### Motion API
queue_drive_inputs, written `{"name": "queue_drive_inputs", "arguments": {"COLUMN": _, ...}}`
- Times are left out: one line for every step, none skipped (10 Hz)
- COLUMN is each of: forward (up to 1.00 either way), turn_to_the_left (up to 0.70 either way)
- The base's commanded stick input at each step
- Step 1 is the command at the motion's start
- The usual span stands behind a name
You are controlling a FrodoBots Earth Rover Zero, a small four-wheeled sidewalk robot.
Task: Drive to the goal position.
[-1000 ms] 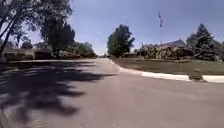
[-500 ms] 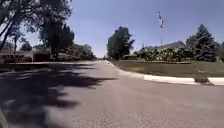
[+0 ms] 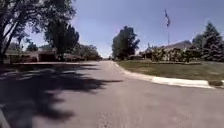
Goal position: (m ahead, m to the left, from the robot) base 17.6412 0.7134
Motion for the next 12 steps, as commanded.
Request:
{"name": "queue_drive_inputs", "arguments": {"forward": 0.70, "turn_to_the_left": 0.00}}
{"name": "queue_drive_inputs", "arguments": {"forward": 0.70, "turn_to_the_left": 0.00}}
{"name": "queue_drive_inputs", "arguments": {"forward": 0.70, "turn_to_the_left": 0.00}}
{"name": "queue_drive_inputs", "arguments": {"forward": 0.70, "turn_to_the_left": 0.00}}
{"name": "queue_drive_inputs", "arguments": {"forward": 0.70, "turn_to_the_left": 0.00}}
{"name": "queue_drive_inputs", "arguments": {"forward": 0.70, "turn_to_the_left": 0.00}}
{"name": "queue_drive_inputs", "arguments": {"forward": 0.70, "turn_to_the_left": 0.00}}
{"name": "queue_drive_inputs", "arguments": {"forward": 0.70, "turn_to_the_left": 0.00}}
{"name": "queue_drive_inputs", "arguments": {"forward": 0.70, "turn_to_the_left": 0.23}}
{"name": "queue_drive_inputs", "arguments": {"forward": 0.70, "turn_to_the_left": 0.26}}
{"name": "queue_drive_inputs", "arguments": {"forward": 0.70, "turn_to_the_left": 0.10}}
{"name": "queue_drive_inputs", "arguments": {"forward": 0.70, "turn_to_the_left": 0.00}}
